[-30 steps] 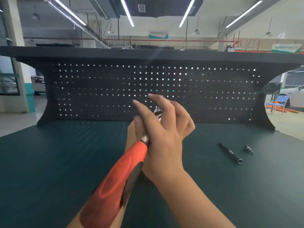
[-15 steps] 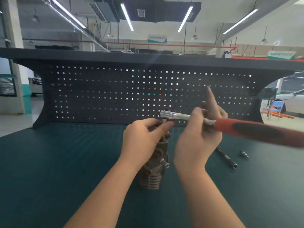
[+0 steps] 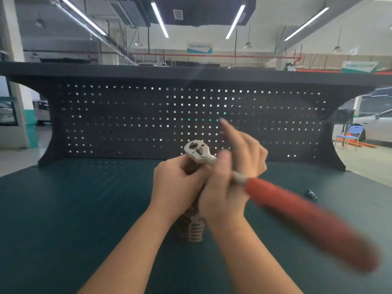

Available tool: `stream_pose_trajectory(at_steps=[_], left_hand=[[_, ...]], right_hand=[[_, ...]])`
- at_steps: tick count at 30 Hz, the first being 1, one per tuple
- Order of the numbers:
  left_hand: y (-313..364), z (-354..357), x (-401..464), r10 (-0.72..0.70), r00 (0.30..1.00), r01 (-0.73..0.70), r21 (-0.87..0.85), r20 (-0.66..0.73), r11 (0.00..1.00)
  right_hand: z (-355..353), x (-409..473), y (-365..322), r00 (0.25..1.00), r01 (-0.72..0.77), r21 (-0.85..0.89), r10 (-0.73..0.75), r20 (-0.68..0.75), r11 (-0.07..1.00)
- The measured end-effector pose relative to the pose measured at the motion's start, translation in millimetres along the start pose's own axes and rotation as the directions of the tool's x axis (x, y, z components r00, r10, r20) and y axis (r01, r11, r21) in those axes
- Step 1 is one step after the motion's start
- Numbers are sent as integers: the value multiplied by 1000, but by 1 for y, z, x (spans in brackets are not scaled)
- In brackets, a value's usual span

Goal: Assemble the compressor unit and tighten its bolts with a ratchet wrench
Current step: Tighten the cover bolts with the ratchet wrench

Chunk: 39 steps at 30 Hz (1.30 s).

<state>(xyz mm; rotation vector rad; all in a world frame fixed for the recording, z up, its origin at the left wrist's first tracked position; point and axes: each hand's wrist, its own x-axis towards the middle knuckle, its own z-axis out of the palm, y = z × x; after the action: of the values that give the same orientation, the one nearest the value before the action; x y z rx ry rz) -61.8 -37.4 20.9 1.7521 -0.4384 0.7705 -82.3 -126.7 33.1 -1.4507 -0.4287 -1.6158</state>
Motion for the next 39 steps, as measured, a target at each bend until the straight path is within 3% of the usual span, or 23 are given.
stream_pose_trajectory(at_steps=[1,2,3,4,5,6,8,10,14,18,22,25,27,30,33,39], left_hand=[[2,-1,-2,22,1000,-23,-31,-21,999],[4,0,-4,30,999,-32,-35,-36,999],[6,1,-5,46,998,-46,-8,-44,999],[6,0,-4,73,996,-71,42,-45,997],[7,0,-3,92,995,-88,90,-38,992],[7,0,-1,84,996,-80,99,-40,992],[7,-2,2,64,998,-63,67,-11,996],[9,-3,1,44,999,-44,27,22,999],[7,-6,-1,36,995,-24,-126,97,992],[6,-8,-1,-34,989,72,-264,146,962],[20,-11,15,-100,973,90,53,210,994],[35,-5,37,-123,962,31,347,244,937],[35,1,38,-104,973,15,393,207,919],[23,-4,31,-179,950,158,103,254,982],[18,-13,27,-173,921,220,-100,350,970],[15,-21,17,-159,884,246,-148,441,958]], right_hand=[[-3,5,8,982,-187,146,188,9,971],[-5,11,9,925,-369,331,379,36,869],[-7,14,13,840,-504,510,534,100,697],[-9,16,12,775,-586,545,611,161,600],[-8,15,14,757,-623,525,618,215,580],[-7,12,11,785,-609,446,581,216,656],[-8,12,7,886,-463,367,419,197,807],[-8,14,4,918,-389,367,322,231,845],[-10,21,0,819,-559,473,541,190,681],[-22,36,9,749,-592,566,650,125,574],[-23,38,15,721,-610,600,676,150,518],[-20,35,17,727,-625,569,663,176,535],[-18,33,17,717,-641,552,672,184,533],[-17,31,20,714,-645,555,673,191,526],[-14,28,21,723,-641,545,663,192,541],[-13,27,19,715,-628,572,682,156,528]])
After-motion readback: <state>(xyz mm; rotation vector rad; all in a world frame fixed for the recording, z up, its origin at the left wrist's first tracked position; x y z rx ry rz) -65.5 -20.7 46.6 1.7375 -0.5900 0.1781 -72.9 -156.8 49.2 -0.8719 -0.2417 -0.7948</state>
